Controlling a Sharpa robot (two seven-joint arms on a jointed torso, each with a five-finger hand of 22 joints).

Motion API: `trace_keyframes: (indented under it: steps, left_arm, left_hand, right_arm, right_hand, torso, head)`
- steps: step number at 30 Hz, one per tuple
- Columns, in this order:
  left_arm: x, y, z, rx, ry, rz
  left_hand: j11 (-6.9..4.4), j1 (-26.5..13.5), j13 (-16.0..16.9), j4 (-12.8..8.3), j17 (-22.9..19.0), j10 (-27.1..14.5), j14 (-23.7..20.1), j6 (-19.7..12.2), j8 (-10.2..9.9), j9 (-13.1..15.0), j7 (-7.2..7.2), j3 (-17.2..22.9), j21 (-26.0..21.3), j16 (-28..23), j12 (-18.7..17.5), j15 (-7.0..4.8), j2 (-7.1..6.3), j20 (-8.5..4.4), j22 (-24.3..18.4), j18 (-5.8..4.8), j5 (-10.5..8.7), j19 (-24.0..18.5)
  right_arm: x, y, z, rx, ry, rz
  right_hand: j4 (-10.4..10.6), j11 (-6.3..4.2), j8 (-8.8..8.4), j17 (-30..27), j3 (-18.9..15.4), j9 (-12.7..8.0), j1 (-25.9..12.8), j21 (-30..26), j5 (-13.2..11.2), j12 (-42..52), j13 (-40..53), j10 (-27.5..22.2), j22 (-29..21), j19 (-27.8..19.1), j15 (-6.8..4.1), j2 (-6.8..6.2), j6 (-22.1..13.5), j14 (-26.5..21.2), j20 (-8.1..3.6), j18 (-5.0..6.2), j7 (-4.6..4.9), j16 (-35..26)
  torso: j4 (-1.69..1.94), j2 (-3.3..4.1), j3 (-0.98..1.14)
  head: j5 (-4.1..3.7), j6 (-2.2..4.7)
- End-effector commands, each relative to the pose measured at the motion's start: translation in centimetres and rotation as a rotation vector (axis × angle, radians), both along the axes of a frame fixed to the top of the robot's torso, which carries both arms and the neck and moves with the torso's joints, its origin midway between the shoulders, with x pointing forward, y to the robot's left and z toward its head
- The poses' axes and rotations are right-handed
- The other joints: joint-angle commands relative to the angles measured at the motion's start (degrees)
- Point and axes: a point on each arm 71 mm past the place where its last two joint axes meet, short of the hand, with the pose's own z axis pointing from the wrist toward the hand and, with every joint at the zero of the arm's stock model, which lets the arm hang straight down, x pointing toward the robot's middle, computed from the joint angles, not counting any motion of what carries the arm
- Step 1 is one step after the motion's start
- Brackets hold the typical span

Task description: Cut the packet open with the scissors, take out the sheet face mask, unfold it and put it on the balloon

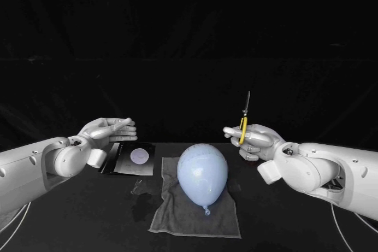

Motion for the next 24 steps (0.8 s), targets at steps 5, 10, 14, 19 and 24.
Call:
trace_keyframes:
  steps: [5, 10, 14, 19, 24]
  left_arm:
    - [0.0, -0.2, -0.1, -0.006, -0.007, 0.004]
    - [0.0, -0.3, -0.2, -0.003, -0.003, 0.003]
    - [0.0, -0.3, -0.2, 0.0, -0.001, 0.004]
    - [0.0, -0.2, -0.3, 0.001, 0.0, 0.005]
    - [0.1, -0.1, -0.2, 0.0, -0.011, 0.009]
  left_hand:
    - [0.13, 1.36, -0.12, -0.14, 0.06, 0.41, 0.19, 0.42, -0.48, -0.21, 0.08, 1.04, 0.31, -0.1, -0.53, -0.08, 0.05, 0.05, -0.1, 0.84, 0.19, 0.37]
    - [0.15, 1.55, -0.13, -0.13, 0.06, 0.4, 0.19, 0.45, -0.52, -0.24, 0.11, 1.25, 0.31, -0.12, -0.58, -0.07, 0.1, 0.05, -0.11, 0.83, 0.19, 0.36]
    - [0.16, 1.59, -0.13, -0.12, 0.06, 0.38, 0.18, 0.45, -0.53, -0.25, 0.14, 1.31, 0.31, -0.12, -0.61, -0.07, 0.13, 0.05, -0.11, 0.83, 0.19, 0.36]
    - [0.17, 1.64, -0.14, -0.11, 0.06, 0.36, 0.18, 0.44, -0.55, -0.27, 0.17, 1.38, 0.31, -0.13, -0.63, -0.06, 0.16, 0.05, -0.11, 0.83, 0.19, 0.36]
    - [0.3, 1.55, -0.16, 0.06, 0.06, 0.25, 0.13, 0.3, -0.74, -0.38, 0.32, 1.4, 0.29, -0.18, -0.74, 0.01, -0.21, 0.06, -0.13, 0.82, 0.18, 0.32]
  right_arm:
    - [-0.1, -0.5, -0.2, -0.097, -0.006, -0.036]
    - [-0.4, 0.0, -0.4, -0.094, 0.015, 0.005]
    - [-0.9, 0.7, -0.5, -0.084, 0.024, 0.062]
    - [-1.0, 0.8, -0.5, -0.071, 0.022, 0.071]
    - [-0.8, 0.5, -0.3, -0.023, 0.002, 0.056]
  right_hand:
    - [3.27, -5.95, 24.58, 15.08, -6.43, 21.86, -3.42, 3.41, -0.02, 60.5, 16.5, 13.88, 11.66, 2.21, -1.77, -3.28, 3.86, 5.96, -1.85, -1.73, -3.25, 0.74]
    - [3.54, -6.56, 30.93, 15.08, -4.71, 25.85, -1.3, 6.73, 0.01, 60.5, 16.5, 13.88, 13.32, 3.97, -2.35, 1.22, 6.18, 5.96, -2.37, -2.53, -3.89, 0.74]
    - [7.69, -6.32, 27.01, 15.08, -2.85, 25.53, -3.41, 7.88, -0.03, 60.5, 16.5, 13.88, 13.89, 4.58, -2.25, 8.87, 3.68, 5.96, -2.44, -2.82, -3.55, 0.74]
    - [5.92, -6.31, 21.3, 15.08, -4.56, 24.4, -2.59, 7.68, -0.07, 60.5, 16.5, 13.88, 13.83, 4.45, -2.24, 4.94, 0.51, 5.96, -2.43, -2.76, -3.53, 0.74]
    - [4.4, -4.85, 5.92, 15.08, -2.99, 16.84, -0.03, 5.06, 0.03, 60.5, 16.5, 13.88, 12.81, 2.95, -1.07, 3.07, -4.97, 5.96, -1.59, -2.14, -1.57, 0.74]
  torso:
    - [0.08, -0.06, -0.1]
    - [0.05, -0.06, -0.08]
    - [0.04, -0.09, -0.08]
    - [0.01, -0.08, -0.08]
    - [-0.02, -0.07, -0.07]
  head:
    - [-0.23, -0.33]
    - [-0.19, -0.48]
    - [-0.21, -0.47]
    - [-0.13, -0.48]
    - [0.3, -0.67]
